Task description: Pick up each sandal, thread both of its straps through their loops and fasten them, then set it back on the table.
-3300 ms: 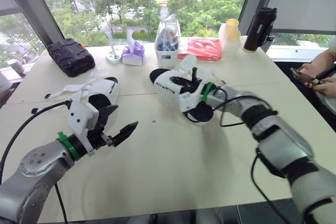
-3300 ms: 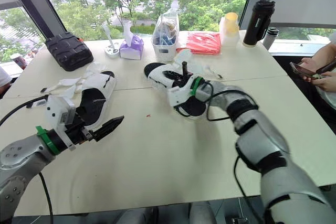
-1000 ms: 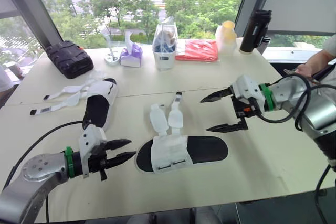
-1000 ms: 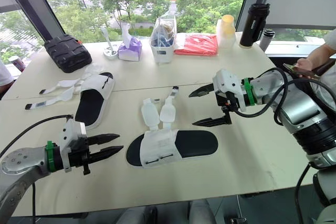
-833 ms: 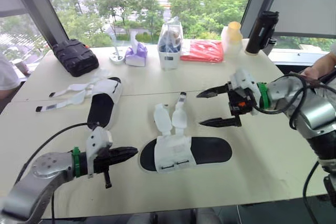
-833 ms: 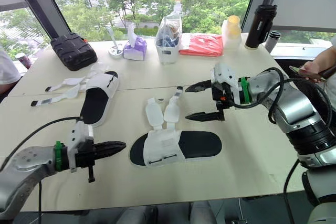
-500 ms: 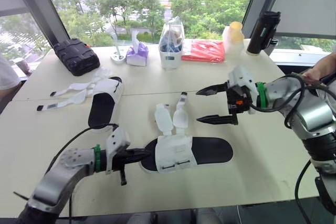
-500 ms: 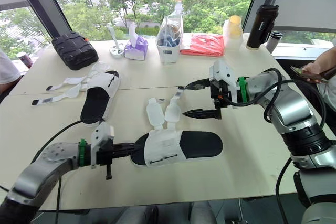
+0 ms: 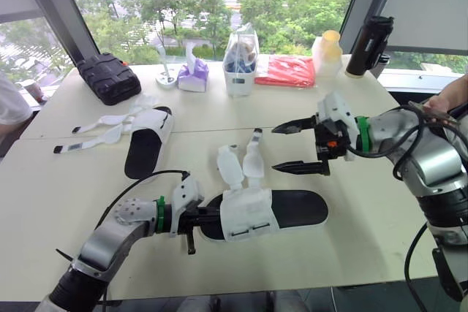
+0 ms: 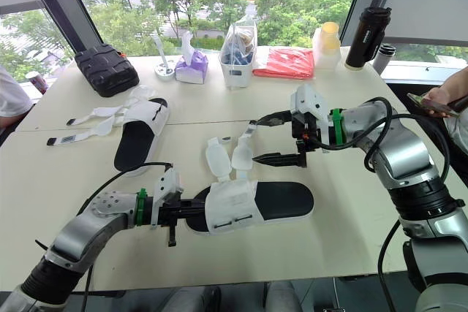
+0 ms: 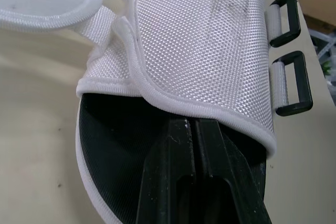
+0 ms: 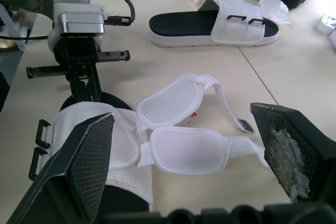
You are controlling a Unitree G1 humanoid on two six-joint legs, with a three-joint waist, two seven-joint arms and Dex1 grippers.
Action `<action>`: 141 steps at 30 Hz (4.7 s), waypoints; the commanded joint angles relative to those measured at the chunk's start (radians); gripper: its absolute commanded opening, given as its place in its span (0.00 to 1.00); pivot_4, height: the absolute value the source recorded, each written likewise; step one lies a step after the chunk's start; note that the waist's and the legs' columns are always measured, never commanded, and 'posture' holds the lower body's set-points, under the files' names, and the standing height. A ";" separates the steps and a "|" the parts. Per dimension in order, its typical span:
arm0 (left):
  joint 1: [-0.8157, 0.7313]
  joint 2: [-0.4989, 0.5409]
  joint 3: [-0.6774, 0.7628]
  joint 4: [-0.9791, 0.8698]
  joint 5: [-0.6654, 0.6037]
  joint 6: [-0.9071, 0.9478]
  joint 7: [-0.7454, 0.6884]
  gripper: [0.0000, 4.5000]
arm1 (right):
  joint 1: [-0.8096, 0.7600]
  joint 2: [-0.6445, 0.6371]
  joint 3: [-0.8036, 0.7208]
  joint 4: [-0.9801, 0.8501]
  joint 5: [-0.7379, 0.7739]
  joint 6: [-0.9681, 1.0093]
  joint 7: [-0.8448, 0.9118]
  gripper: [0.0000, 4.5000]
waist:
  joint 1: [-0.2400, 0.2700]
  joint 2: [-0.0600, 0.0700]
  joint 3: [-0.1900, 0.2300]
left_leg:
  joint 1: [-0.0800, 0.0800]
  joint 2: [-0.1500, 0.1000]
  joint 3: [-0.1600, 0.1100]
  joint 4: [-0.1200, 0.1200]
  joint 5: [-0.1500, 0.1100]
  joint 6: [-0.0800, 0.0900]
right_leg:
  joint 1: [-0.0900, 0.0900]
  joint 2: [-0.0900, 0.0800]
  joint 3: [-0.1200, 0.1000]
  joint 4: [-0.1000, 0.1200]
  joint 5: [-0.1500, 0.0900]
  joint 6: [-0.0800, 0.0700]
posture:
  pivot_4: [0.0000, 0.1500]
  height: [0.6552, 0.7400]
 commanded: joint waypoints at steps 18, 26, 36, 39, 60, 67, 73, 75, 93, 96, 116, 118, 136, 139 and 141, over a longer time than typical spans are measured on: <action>0.057 -0.028 -0.047 0.010 0.065 -0.079 0.009 0.02 | -0.256 0.300 0.145 0.554 -0.021 0.587 -0.007 1.00 | -0.007 0.000 -0.001 | 0.001 0.000 0.000 0.000 0.000 0.000 | 0.000 0.000 0.000 0.000 0.001 -0.001 | 1.00 1.00; 0.068 -0.030 -0.044 -0.016 0.062 -0.065 0.024 0.02 | -0.351 0.435 0.105 0.775 -0.052 0.549 0.019 1.00 | -0.016 0.001 -0.001 | 0.001 -0.001 0.000 0.000 0.000 0.000 | 0.000 0.000 0.000 0.001 0.002 0.000 | 1.00 1.00; 0.083 -0.028 -0.045 -0.044 0.060 -0.052 0.035 0.02 | -0.530 0.560 -0.103 1.168 -0.087 0.405 -0.072 1.00 | -0.027 0.001 -0.001 | 0.001 -0.002 -0.001 -0.001 0.000 0.000 | 0.000 0.000 0.001 0.001 0.002 0.000 | 1.00 1.00; 0.085 -0.030 -0.044 -0.046 0.059 -0.050 0.038 0.02 | -0.555 0.579 -0.136 1.215 -0.104 0.383 -0.083 1.00 | -0.029 0.001 -0.001 | 0.001 -0.002 -0.001 -0.001 0.000 0.000 | -0.001 0.000 0.001 0.001 0.002 0.000 | 1.00 1.00; 0.096 -0.036 -0.044 -0.051 0.055 -0.053 0.045 0.00 | -0.642 0.580 -0.232 1.161 -0.132 0.449 0.075 0.01 | -0.031 0.001 -0.001 | 0.001 -0.002 -0.001 -0.001 0.000 0.000 | -0.001 0.000 0.001 0.002 0.002 0.000 | 1.00 1.00; 0.094 -0.038 -0.050 -0.043 0.054 -0.054 0.038 0.00 | -0.300 0.391 -0.092 0.236 0.099 0.728 0.222 0.01 | -0.024 0.002 -0.002 | -0.012 -0.002 -0.004 0.003 0.001 -0.001 | -0.010 0.000 -0.001 0.002 0.003 0.000 | 1.00 1.00; 0.092 -0.041 -0.051 -0.035 0.048 -0.049 0.033 0.00 | 0.031 0.175 0.000 -0.225 0.110 0.559 0.264 0.01 | -0.022 0.002 -0.002 | -0.014 -0.003 -0.002 0.005 0.000 0.001 | -0.012 -0.001 0.000 0.003 0.004 0.002 | 1.00 1.00; 0.091 -0.039 -0.051 -0.033 0.047 -0.049 0.031 0.00 | 0.138 0.097 0.081 -0.284 0.009 0.387 0.286 0.01 | -0.022 0.002 -0.002 | -0.014 -0.004 -0.002 0.006 -0.001 0.002 | -0.011 -0.001 -0.001 0.002 0.004 0.003 | 1.00 1.00; 0.095 -0.021 -0.055 -0.041 0.037 -0.034 0.015 0.00 | 0.239 0.041 0.287 0.111 -0.608 -1.043 0.190 0.85 | -0.031 0.000 -0.002 | 0.012 0.004 0.001 0.011 -0.002 0.003 | 0.018 0.005 0.000 -0.001 0.002 0.008 | 1.00 1.00; 0.102 -0.021 -0.059 -0.046 0.041 -0.035 0.015 0.00 | 0.236 0.027 0.284 0.113 -0.600 -1.086 0.190 0.85 | -0.027 0.000 -0.002 | 0.019 0.005 0.001 0.011 -0.002 0.003 | 0.025 0.005 0.000 -0.001 0.000 0.005 | 1.00 1.00; 0.096 -0.034 -0.093 -0.030 0.066 -0.071 0.000 0.00 | 0.292 -0.299 0.047 -0.241 0.162 0.201 0.280 0.85 | 0.002 0.000 -0.002 | 0.002 0.004 0.000 0.011 -0.003 0.004 | 0.010 0.004 0.000 -0.004 0.003 0.001 | 1.00 1.00; 0.097 -0.032 -0.098 -0.031 0.067 -0.076 0.000 0.00 | 0.323 -0.292 0.054 -0.255 0.159 0.257 0.253 0.85 | 0.002 0.001 -0.002 | 0.002 0.004 0.000 0.011 -0.003 0.004 | 0.010 0.003 0.000 -0.004 0.003 0.001 | 1.00 1.00; 0.153 -0.017 -0.111 -0.090 0.077 -0.082 0.020 0.00 | 0.364 -0.058 0.052 -0.192 0.263 0.654 0.025 0.85 | 0.001 0.001 -0.002 | -0.004 0.003 0.001 0.011 -0.003 0.004 | 0.004 0.003 -0.001 -0.004 0.005 0.004 | 1.00 1.00; 0.154 -0.016 -0.112 -0.092 0.077 -0.080 0.022 0.00 | 0.365 -0.040 0.069 -0.195 0.253 0.663 0.017 0.85 | 0.002 0.001 -0.002 | -0.005 0.003 0.001 0.011 -0.003 0.004 | 0.003 0.002 -0.001 -0.004 0.005 0.004 | 1.00 1.00; 0.156 -0.015 -0.112 -0.097 0.078 -0.078 0.023 0.00 | 0.363 -0.033 0.080 -0.200 0.250 0.667 0.014 0.74 | 0.002 0.001 -0.002 | -0.006 0.003 0.000 0.011 -0.003 0.004 | 0.003 0.002 -0.001 -0.004 0.005 0.005 | 1.00 1.00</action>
